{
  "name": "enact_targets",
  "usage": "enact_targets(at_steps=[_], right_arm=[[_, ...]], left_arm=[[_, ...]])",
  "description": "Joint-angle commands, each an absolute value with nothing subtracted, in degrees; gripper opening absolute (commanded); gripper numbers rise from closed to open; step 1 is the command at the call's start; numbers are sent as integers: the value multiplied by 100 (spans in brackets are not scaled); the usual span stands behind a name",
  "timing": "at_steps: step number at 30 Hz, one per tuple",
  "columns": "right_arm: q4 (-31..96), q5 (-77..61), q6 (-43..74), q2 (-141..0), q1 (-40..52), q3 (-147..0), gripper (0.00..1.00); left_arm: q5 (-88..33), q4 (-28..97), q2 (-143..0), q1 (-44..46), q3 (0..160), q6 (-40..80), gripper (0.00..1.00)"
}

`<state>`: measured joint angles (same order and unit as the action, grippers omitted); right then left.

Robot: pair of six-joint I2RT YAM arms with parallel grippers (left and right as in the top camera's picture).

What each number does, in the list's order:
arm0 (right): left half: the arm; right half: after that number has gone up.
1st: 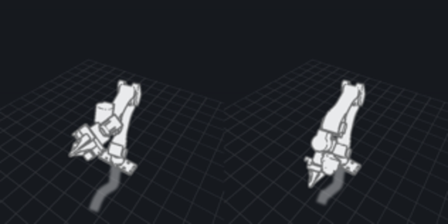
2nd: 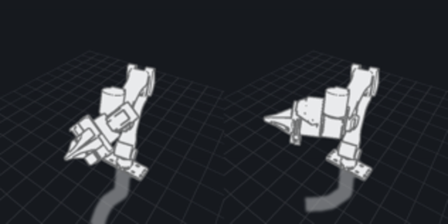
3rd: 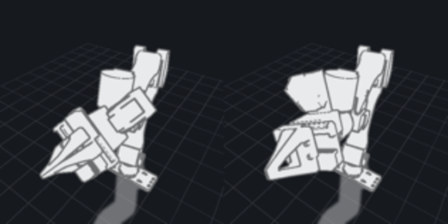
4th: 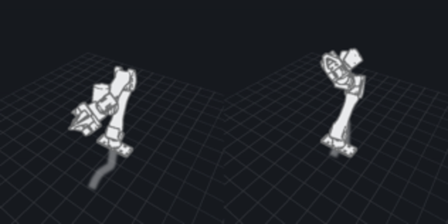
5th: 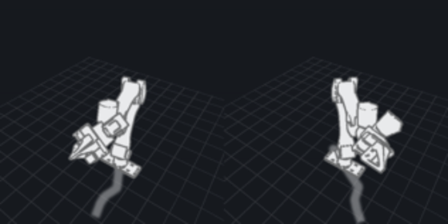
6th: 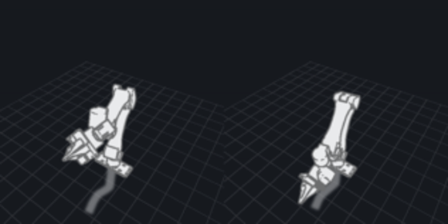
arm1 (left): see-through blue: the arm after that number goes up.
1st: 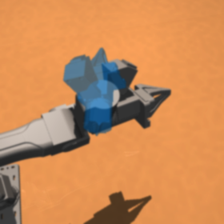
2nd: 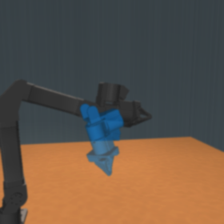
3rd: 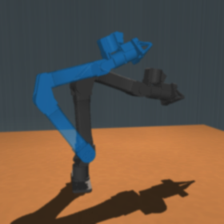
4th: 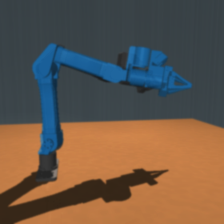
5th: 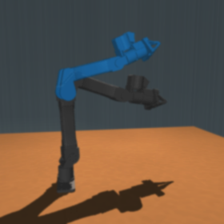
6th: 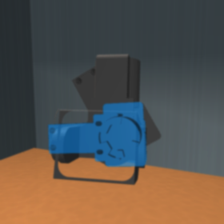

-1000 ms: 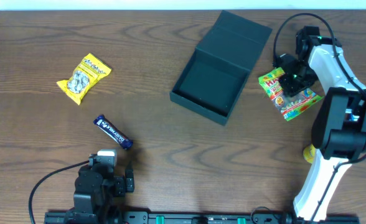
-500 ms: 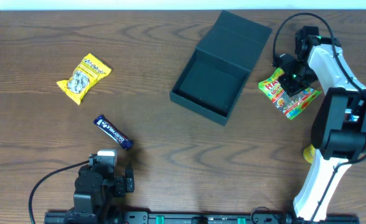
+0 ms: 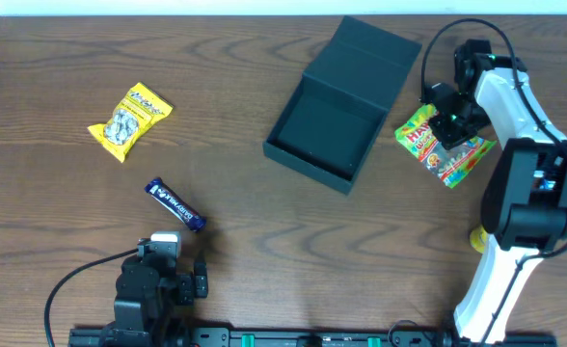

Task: Pack container
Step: 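Lower the right gripper and pinch the Haribo bag's top edge, then lift the Haribo bag and carry it left into the green box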

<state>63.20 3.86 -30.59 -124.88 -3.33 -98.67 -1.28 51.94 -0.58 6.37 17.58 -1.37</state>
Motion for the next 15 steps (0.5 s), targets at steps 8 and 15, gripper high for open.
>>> enact_targets(at_steps=[8, 15], right_arm=[[6434, 318, -2633, -11043, -252, -9885, 1], [6628, 248, -2062, -10409, 30, -9885, 1]], left_arm=[[-67, 5332, -23, 602, 1546, -176, 95], [-67, 5332, -23, 602, 1546, -176, 95]])
